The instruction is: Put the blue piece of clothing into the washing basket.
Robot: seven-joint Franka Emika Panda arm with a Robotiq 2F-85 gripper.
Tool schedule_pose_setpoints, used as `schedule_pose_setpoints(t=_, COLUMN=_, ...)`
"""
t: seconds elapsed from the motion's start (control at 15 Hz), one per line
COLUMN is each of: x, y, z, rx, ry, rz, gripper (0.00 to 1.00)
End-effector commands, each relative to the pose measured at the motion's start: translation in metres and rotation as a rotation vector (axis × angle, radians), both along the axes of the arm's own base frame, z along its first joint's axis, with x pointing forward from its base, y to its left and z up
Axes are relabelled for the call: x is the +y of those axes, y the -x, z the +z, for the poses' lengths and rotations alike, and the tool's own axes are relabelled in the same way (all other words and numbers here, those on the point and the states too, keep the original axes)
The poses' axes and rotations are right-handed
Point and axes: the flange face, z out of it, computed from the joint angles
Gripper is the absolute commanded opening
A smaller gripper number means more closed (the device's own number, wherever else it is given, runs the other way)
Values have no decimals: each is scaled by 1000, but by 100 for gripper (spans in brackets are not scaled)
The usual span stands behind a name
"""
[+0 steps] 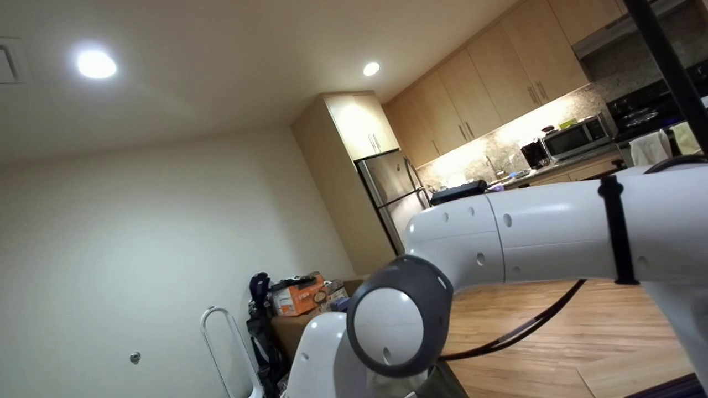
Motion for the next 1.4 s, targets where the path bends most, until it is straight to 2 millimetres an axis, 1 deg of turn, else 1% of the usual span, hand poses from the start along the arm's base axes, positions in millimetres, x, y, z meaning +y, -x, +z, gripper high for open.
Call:
schedule_pose_setpoints(t=0.0, x=7, y=-11, z=-38, rx=60, ry=-81, rz=23, gripper=100)
schedule_pose_setpoints(t=0.13, x=7, y=-10, z=-56, rx=104, ry=-74, rz=41, gripper=100)
schedule_pose_setpoints(t=0.2, x=5, y=0, z=-45, rx=119, ry=-61, rz=64, gripper=100)
schedule_pose_setpoints(t=0.33, x=0, y=4, z=-56, rx=129, ry=-58, rz=87, gripper=100)
schedule_pose_setpoints(t=0.6, x=-3, y=7, z=-64, rx=74, ry=-95, rz=151, gripper=100)
schedule_pose_setpoints(t=0.67, x=-3, y=7, z=-65, rx=56, ry=-88, rz=175, gripper=98)
schedule_pose_setpoints(t=0.73, x=-4, y=6, z=-67, rx=43, ry=-73, rz=193, gripper=77)
schedule_pose_setpoints(t=0.87, x=-5, y=6, z=-69, rx=7, ry=-41, rz=221, gripper=69)
schedule_pose_setpoints(t=0.93, x=-5, y=4, z=-70, rx=-22, ry=-10, rz=232, gripper=61)
schedule_pose_setpoints(t=1.33, x=0, y=0, z=-69, rx=-126, ry=32, rz=220, gripper=22)
